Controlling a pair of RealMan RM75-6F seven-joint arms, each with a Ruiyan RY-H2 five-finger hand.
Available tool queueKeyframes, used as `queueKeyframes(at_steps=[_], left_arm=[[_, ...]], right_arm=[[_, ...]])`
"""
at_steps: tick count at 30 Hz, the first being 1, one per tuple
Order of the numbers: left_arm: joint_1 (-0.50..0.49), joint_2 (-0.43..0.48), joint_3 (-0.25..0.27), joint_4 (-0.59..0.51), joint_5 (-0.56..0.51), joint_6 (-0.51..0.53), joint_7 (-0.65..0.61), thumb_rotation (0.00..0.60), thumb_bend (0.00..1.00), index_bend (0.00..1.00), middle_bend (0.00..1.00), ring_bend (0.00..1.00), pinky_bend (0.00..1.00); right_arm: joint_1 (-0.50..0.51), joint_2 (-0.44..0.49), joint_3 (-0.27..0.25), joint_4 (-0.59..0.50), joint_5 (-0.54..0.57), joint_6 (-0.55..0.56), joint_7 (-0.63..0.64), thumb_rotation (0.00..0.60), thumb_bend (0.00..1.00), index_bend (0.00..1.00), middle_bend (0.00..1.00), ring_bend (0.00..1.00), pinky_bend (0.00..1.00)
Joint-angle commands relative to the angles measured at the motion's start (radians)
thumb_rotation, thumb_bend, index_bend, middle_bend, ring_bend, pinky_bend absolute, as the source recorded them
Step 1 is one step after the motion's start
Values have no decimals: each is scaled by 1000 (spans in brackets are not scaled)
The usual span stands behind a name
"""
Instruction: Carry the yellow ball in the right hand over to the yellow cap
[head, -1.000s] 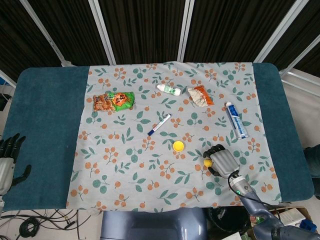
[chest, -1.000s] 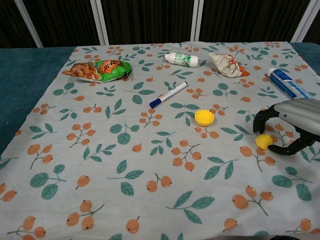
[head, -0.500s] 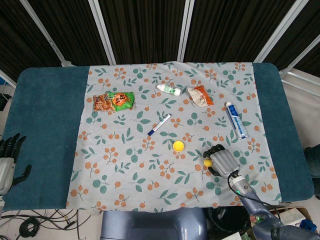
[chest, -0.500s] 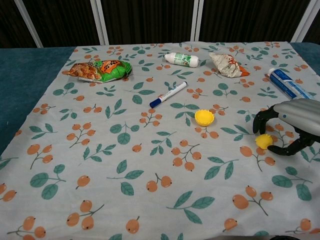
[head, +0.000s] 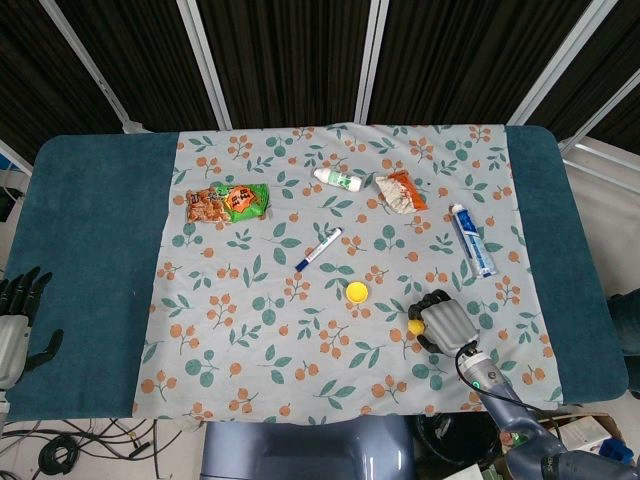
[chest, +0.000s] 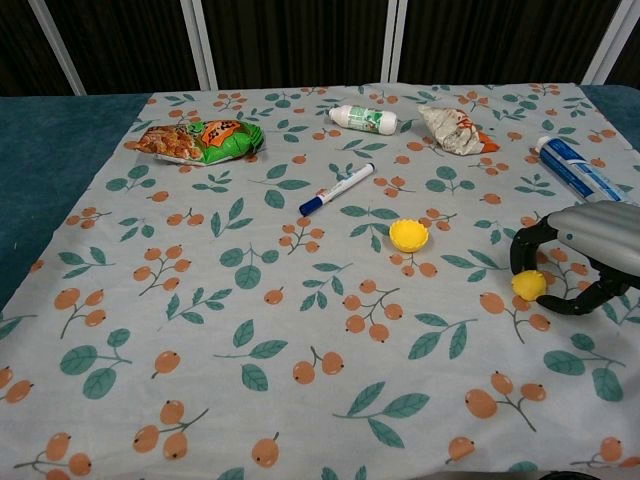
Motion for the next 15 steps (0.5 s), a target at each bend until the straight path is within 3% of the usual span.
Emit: queueKeyframes(at_steps=[1, 8, 15], left_arm=[[0, 0, 0, 0, 0, 0, 0, 600, 372, 26, 0, 0, 0], [0, 1, 1, -2, 1, 0, -2, 600, 372, 26, 0, 0, 0], [0, 2, 0, -3, 1, 0, -5, 600, 372, 26, 0, 0, 0]], right_arm=[[1, 0, 2, -1, 1, 0, 0, 600, 307, 480, 436, 268, 197], [7, 16, 13, -29, -5, 11, -5, 600, 308, 484, 438, 269, 197], [48, 83, 66, -131, -5, 16, -69, 600, 308, 484, 438, 269, 196]])
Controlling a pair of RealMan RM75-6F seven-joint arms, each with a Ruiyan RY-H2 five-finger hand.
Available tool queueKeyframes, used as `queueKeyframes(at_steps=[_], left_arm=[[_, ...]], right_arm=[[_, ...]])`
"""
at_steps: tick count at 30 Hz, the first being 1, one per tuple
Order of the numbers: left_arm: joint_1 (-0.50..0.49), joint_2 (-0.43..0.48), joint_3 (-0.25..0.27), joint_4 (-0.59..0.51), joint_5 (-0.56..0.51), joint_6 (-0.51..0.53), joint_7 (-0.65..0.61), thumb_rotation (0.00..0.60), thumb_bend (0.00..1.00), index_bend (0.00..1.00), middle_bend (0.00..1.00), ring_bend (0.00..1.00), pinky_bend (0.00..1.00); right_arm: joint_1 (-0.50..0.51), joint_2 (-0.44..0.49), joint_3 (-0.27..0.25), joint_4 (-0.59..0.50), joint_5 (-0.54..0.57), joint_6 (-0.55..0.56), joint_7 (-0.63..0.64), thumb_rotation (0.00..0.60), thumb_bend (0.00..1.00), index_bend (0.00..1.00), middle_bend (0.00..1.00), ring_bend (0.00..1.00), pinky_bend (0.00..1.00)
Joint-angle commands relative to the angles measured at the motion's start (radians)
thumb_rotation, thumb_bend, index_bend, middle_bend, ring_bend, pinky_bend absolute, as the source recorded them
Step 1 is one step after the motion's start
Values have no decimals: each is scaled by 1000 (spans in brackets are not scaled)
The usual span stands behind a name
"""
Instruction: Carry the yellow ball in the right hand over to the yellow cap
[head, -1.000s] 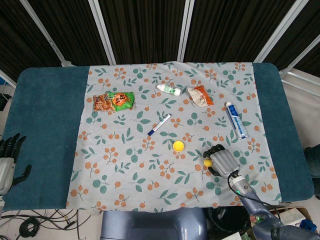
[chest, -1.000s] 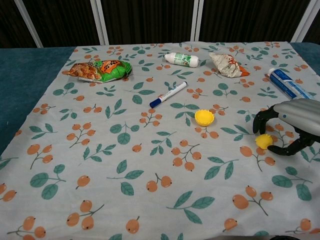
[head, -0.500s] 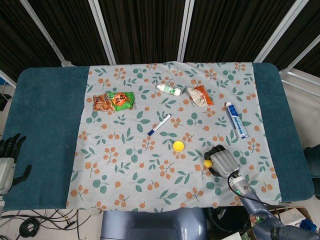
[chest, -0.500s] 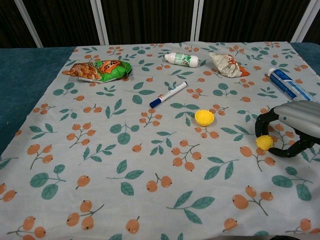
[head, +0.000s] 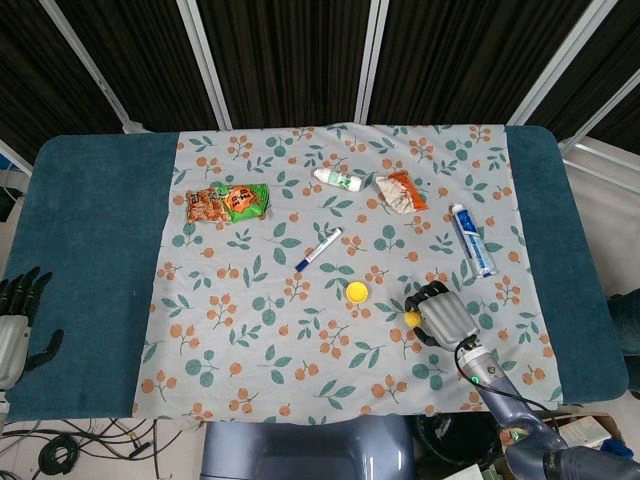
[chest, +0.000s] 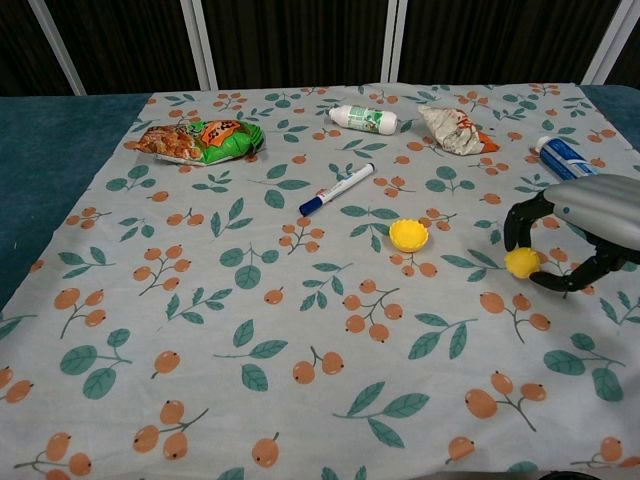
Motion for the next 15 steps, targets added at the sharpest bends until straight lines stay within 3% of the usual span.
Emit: queueKeyframes(at_steps=[1, 7, 15], left_arm=[[0, 1, 0, 0, 0, 0, -1, 600, 373, 26, 0, 0, 0], [1, 3, 0, -2, 0, 1, -5, 600, 373, 26, 0, 0, 0], [0, 6, -1, -3, -3, -3, -11, 600, 372, 26, 0, 0, 0]], right_arm=[[30, 38, 35, -60, 8, -8, -40, 600, 308, 484, 437, 269, 197], [91, 58, 89, -121, 74, -84, -103, 600, 308, 484, 437, 269, 196], [194, 13, 151, -133, 194, -193, -206, 600, 308, 484, 437, 269, 197]])
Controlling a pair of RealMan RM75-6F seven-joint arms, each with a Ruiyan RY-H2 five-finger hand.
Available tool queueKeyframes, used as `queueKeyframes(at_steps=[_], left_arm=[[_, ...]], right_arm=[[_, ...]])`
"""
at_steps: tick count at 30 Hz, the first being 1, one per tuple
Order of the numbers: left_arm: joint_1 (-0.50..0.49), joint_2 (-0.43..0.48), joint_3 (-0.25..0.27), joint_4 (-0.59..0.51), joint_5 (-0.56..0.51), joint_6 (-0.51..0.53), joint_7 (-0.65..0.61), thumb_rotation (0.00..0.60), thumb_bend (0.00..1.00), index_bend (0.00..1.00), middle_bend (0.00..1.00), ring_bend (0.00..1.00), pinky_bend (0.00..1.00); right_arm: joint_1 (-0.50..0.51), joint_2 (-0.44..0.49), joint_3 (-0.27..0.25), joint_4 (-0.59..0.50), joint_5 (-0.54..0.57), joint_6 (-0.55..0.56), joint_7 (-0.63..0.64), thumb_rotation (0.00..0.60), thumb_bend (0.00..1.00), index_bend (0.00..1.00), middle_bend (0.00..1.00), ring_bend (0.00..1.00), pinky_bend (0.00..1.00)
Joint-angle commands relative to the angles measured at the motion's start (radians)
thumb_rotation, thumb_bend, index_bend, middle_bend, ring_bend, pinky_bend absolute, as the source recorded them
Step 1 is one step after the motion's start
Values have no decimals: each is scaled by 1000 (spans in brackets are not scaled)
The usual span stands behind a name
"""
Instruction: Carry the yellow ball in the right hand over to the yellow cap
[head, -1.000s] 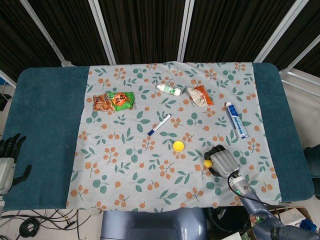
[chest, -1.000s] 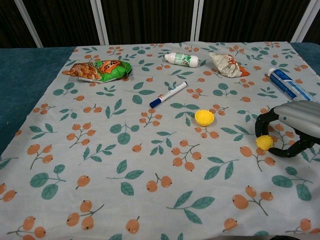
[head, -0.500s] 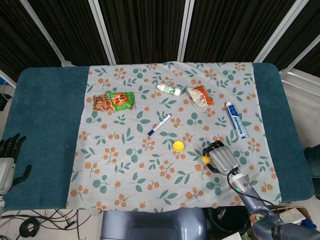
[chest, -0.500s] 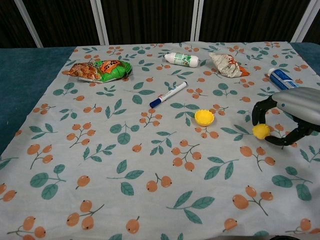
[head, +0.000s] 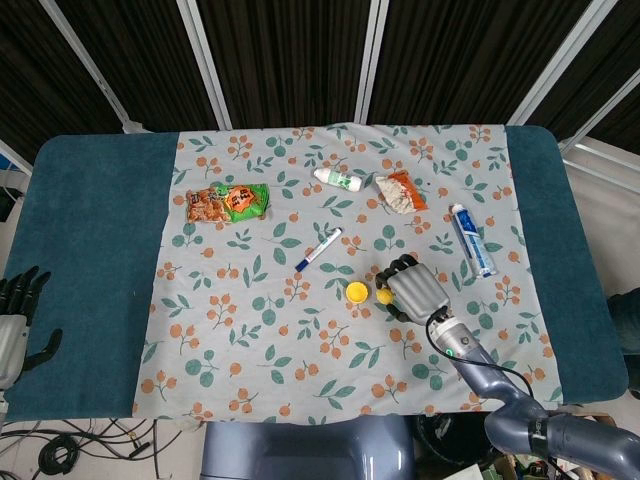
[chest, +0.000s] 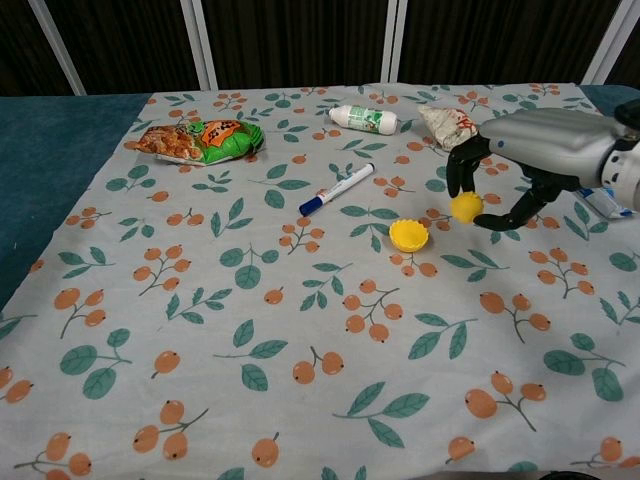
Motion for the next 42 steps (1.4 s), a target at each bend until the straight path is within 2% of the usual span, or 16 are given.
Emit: queueKeyframes(at_steps=[1, 11, 28, 31, 37, 42], left_arm=[[0, 1, 0, 0, -1, -1, -2, 600, 372, 26, 0, 0, 0], [-1, 3, 2, 0, -1, -6, -8, 600, 372, 26, 0, 0, 0], [-6, 11, -4, 2, -15, -18, -25, 600, 373, 26, 0, 0, 0], [-7, 10, -5, 2, -17, -21, -23, 600, 373, 26, 0, 0, 0], [-8, 9, -6, 1, -22, -23, -18, 600, 373, 26, 0, 0, 0], [-8, 8, -5, 1, -23, -22, -13, 600, 373, 26, 0, 0, 0]], right_arm=[[47, -31, 28, 5, 60, -42, -63, 600, 308, 484, 437, 269, 196], [124, -122, 30, 56, 194, -80, -180, 600, 307, 484, 437, 269, 196], [170, -196, 5, 153, 246, -78, -194, 600, 299, 484, 419, 269, 196], [177, -202, 6, 171, 258, -81, -192, 600, 279, 403, 362, 259, 196], [189, -185, -1, 168, 312, -106, -210, 600, 200, 148, 110, 157, 195], [196, -166, 1, 134, 352, -105, -224, 600, 189, 117, 87, 120, 194]])
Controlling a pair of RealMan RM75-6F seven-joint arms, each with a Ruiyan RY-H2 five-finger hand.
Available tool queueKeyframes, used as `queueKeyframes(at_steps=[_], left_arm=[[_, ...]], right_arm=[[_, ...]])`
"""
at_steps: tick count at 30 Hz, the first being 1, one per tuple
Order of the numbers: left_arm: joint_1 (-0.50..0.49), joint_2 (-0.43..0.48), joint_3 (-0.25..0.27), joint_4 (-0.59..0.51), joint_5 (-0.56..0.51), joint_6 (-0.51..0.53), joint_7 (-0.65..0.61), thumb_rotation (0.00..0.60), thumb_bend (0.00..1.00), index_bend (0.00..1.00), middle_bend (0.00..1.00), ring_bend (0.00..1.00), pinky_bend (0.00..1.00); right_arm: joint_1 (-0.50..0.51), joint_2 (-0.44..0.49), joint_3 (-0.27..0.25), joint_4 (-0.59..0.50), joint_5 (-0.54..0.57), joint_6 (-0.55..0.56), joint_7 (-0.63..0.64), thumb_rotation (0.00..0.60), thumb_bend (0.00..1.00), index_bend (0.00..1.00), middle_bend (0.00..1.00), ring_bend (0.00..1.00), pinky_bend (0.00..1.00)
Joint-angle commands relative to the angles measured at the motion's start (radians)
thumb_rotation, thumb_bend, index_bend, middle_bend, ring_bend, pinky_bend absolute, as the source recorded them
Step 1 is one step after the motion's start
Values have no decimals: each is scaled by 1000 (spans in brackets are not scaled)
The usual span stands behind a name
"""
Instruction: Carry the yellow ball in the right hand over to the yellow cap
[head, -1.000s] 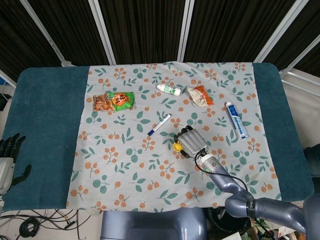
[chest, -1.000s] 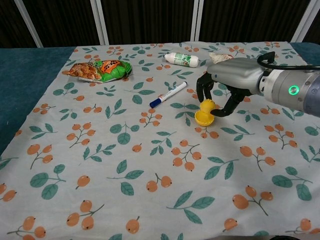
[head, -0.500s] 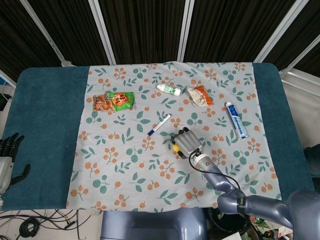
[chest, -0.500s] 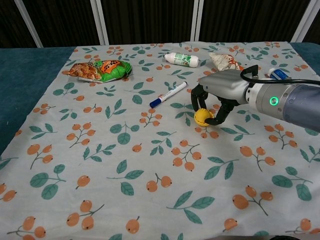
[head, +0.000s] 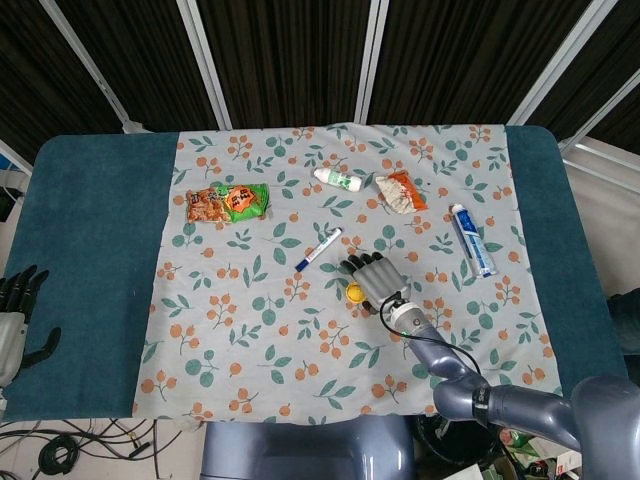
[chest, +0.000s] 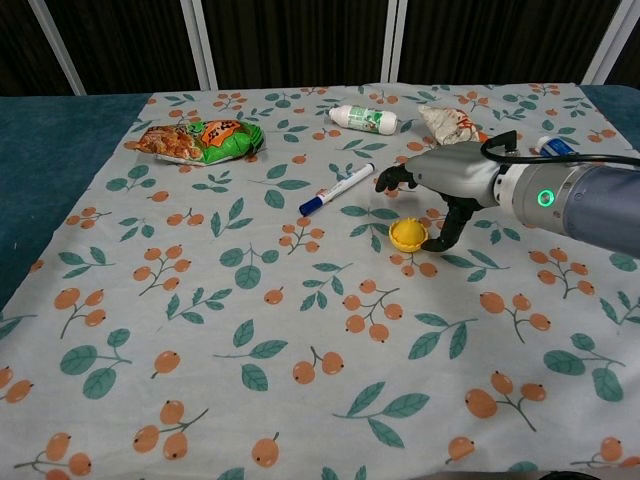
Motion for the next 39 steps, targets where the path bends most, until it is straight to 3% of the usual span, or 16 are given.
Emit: queueKeyframes(at_steps=[1, 5, 11, 16, 21, 25, 29, 35, 39], left_arm=[[0, -1, 0, 0, 0, 0, 1, 600, 373, 26, 0, 0, 0], [0, 0, 1, 0, -1, 0, 2, 600, 373, 26, 0, 0, 0], [2, 0, 0, 0, 1, 5, 1, 600, 373, 26, 0, 0, 0], [4, 0, 1, -2, 7, 11, 1, 600, 373, 26, 0, 0, 0], [7, -6, 3, -7, 16, 23, 8, 600, 373, 26, 0, 0, 0], [7, -15, 4, -9, 26, 31, 24, 600, 373, 26, 0, 0, 0], [5, -21, 3, -8, 33, 34, 25, 600, 373, 26, 0, 0, 0], [9, -24, -2, -5, 29, 46, 27, 600, 373, 26, 0, 0, 0], [9, -23, -3, -4, 36, 51, 28, 600, 373, 26, 0, 0, 0]], right_arm=[[6, 17, 4, -30, 16, 4, -6, 600, 189, 116, 87, 113, 194], [6, 56, 15, -87, 12, 36, -13, 600, 189, 116, 87, 108, 194], [-37, 193, 36, -257, -31, 135, 5, 600, 188, 116, 87, 109, 194], [-123, 366, -1, -423, -82, 234, -2, 600, 188, 103, 88, 108, 194], [-300, 499, -93, -536, -277, 444, 100, 600, 181, 92, 90, 108, 194], [-435, 545, -185, -503, -428, 595, 197, 600, 163, 82, 84, 98, 193], [-555, 555, -259, -435, -506, 717, 275, 600, 153, 60, 72, 85, 191], [-702, 472, -293, -247, -574, 899, 417, 600, 147, 52, 67, 80, 190], [-732, 448, -298, -181, -584, 907, 425, 600, 136, 30, 65, 67, 184]])
